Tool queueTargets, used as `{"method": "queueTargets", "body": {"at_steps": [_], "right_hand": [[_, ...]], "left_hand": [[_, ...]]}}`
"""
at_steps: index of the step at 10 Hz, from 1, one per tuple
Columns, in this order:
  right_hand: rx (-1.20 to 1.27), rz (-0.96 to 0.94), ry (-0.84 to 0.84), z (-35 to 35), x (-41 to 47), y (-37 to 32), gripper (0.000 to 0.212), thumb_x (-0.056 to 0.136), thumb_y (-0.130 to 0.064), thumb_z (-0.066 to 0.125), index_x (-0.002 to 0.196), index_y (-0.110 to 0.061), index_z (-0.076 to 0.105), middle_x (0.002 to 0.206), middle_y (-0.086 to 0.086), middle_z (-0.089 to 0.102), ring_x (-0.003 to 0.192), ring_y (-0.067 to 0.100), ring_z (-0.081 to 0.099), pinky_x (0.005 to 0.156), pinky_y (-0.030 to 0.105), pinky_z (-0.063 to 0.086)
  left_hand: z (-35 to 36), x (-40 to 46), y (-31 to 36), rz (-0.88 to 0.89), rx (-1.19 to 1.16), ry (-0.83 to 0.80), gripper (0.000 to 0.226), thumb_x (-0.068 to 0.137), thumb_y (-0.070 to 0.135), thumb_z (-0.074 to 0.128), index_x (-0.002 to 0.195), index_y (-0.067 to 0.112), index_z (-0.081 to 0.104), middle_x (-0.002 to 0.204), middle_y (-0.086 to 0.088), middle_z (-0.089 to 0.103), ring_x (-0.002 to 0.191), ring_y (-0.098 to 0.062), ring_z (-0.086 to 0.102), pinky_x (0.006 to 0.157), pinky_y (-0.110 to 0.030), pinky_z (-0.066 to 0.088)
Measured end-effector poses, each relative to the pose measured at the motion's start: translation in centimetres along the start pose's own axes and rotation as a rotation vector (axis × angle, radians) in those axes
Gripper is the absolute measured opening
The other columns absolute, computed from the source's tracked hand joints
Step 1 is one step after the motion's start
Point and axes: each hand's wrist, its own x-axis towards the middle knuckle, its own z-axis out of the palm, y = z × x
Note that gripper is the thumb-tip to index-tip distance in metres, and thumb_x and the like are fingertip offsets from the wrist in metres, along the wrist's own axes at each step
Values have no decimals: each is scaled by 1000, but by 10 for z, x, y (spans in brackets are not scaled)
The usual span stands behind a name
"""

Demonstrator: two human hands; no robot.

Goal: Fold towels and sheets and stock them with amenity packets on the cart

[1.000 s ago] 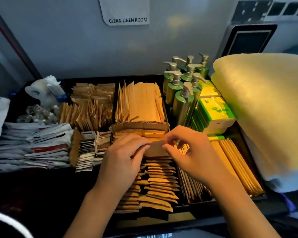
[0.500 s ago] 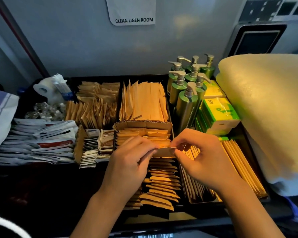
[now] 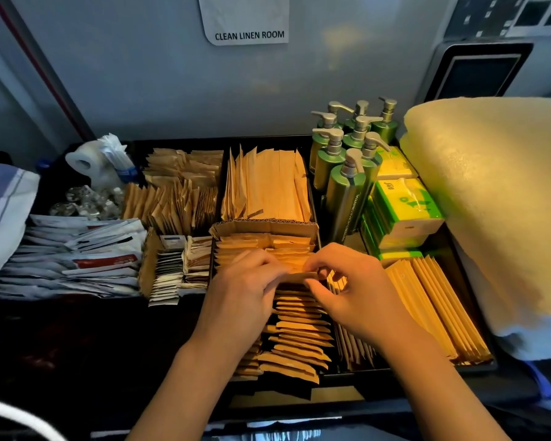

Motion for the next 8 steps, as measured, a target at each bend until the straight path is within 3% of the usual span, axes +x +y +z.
{"method": "queueTargets", "body": {"at_steps": [1,2,3,6,8], "right_hand": [[-45,41,-56,5,2,5,11,90,-29,74,100,-32,75,101,-20,64,95,2,59,84,20,52],[-112,75,-81,6,-2,9,14,91,-31,73,105,-33,76,105,-19,64,98,2,58,89,24,54],[-92,46,-18,2,-5,12,12,89,-30,76,100,-31,77,101,-18,65,93,2,60,81,21,54],[-133,66,-151,4,4,25,13,93,-33,71,105,-32,76,107,-17,62,100,5,57,89,26,52],[14,61,-66,-2,-7,38,19,93,-34,71,111,-32,76,108,-20,62,99,1,59,87,25,54]], "left_hand": [[14,2,2,-96,2,-82,18,93,28,69,109,31,78,103,17,56,98,1,50,82,-24,53],[14,-1,-1,-161,-48,-51,21,92,36,68,113,37,73,100,25,54,96,4,54,82,-16,49],[6,-4,-2,-158,-28,9,19,90,36,67,108,39,72,100,27,57,98,8,56,81,-11,47],[17,4,2,-243,9,-49,13,90,29,74,101,36,77,95,24,61,91,2,58,86,-27,54],[13,3,20,-208,-2,66,13,92,31,70,103,34,76,98,24,61,94,3,59,81,-25,55]]}}
